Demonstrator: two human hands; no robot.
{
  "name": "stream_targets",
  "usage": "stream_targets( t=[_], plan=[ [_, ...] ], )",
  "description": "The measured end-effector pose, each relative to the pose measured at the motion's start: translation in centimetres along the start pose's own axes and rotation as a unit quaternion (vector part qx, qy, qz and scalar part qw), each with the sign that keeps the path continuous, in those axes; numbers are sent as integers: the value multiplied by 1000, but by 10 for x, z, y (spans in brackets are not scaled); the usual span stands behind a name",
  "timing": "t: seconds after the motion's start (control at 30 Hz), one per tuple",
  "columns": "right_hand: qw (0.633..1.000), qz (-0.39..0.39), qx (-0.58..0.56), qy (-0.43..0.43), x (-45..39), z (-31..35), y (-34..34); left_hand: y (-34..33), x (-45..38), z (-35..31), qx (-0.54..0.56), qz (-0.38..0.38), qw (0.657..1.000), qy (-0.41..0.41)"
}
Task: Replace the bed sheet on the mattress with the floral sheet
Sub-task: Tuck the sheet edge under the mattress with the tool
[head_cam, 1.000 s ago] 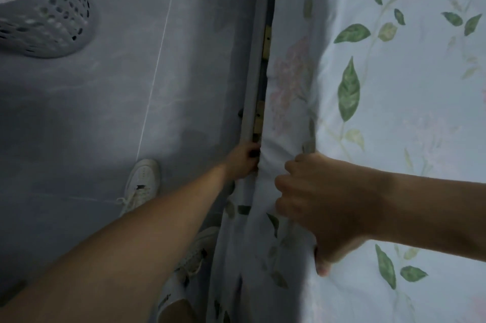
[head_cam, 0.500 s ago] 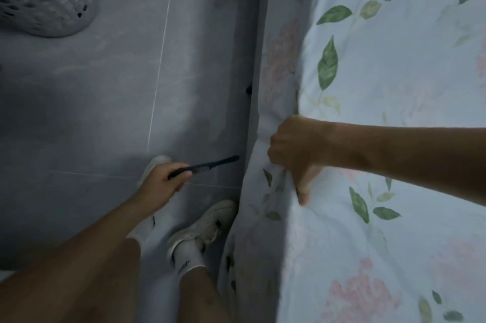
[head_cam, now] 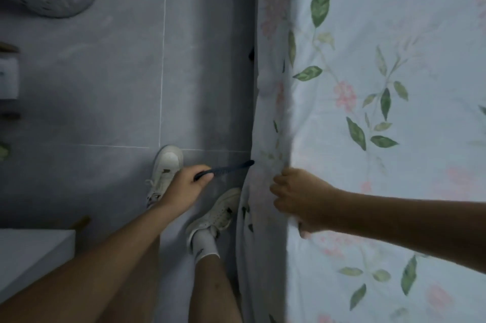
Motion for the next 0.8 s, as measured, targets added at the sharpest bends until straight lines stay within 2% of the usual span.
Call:
stream_targets(
  t=[0.17,0.33,0.43,0.5,0.8],
  plan=[
    [998,-3,58,-4,-9,-4,-7,-3,5,-2,35,-76,997,1],
    [997,2,76,-19,-10,-4,-10,-38,6,-14,16,-10,1000,5],
    [995,33,92,-30,-15,-3,-10,-55,1,-19,-47,-26,999,11],
    [993,57,98,-23,-19,-2,-7,-60,3,-22,-48,-38,998,13],
    [991,90,97,27,-28,-3,0,-71,11,-15,-51,12,998,29]
  ],
)
Point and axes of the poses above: each hand's wrist, its own x-axis away from the middle knuckle, its own y-axis out of the back of the hand, z = x × y, the point moved 5 cm from there along -x, towards the middle knuckle, and after that the axes turned 4 degrees about x, right-handed, at the moved point
